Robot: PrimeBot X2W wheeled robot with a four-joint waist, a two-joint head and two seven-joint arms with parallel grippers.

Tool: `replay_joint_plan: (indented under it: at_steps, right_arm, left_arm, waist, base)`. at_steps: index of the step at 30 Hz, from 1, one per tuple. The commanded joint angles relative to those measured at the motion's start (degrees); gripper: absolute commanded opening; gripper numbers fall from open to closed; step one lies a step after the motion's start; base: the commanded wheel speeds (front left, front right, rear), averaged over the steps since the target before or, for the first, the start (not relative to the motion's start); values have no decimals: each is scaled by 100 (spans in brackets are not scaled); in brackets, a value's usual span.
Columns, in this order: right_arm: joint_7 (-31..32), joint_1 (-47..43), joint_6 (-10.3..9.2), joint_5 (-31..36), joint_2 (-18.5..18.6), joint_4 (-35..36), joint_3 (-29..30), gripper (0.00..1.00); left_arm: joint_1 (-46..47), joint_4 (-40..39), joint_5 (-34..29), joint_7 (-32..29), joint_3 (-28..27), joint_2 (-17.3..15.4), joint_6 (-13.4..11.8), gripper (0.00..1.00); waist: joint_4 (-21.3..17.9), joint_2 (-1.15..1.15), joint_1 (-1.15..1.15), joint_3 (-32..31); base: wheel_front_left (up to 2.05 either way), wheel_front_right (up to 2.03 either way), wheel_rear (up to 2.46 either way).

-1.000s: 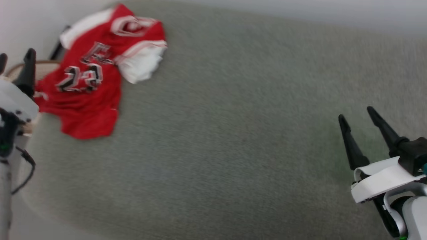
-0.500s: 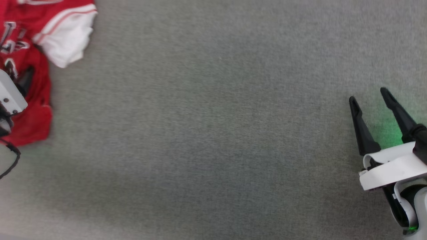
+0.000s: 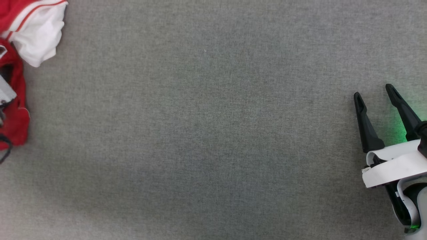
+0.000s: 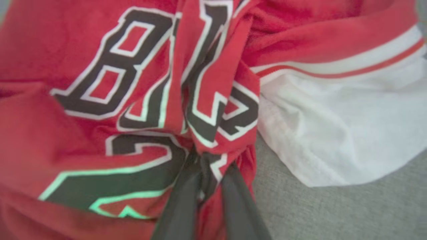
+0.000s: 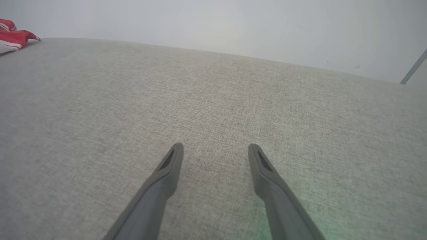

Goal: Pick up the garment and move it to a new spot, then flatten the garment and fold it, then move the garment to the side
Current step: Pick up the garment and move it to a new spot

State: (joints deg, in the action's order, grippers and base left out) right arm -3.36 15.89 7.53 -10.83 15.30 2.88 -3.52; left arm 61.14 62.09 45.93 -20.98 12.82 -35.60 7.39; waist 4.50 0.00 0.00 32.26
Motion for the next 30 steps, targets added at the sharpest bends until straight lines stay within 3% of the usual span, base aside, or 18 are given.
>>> replay_joint_plan:
  at_steps: [1,6,20,30]
  right_arm:
    - [-26,27,-8,-35,-19,-12,14,100]
    - [-128,-136,-8,-95,-84,-166,-9,100]
    - [-370,-481,-8,-268,-278,-603,-107,100]
    - [-559,-684,-8,-410,-427,-846,-118,100]
  left_arm:
    - [-114,92,45,-17,55,110,2,0]
    - [-40,-237,240,484,187,-234,2,0]
    - [124,-1209,-16,1567,874,-1021,2,0]
    - [326,-2333,-172,1262,1178,-1328,2,0]
  waist:
    - [34,0,0,-96]
    - [94,0,0,-543]
    - [288,0,0,-1868]
    - [329,0,0,-2587]
  base:
    - [0,0,0]
    - [0,0,0]
    - [0,0,0]
    - [0,0,0]
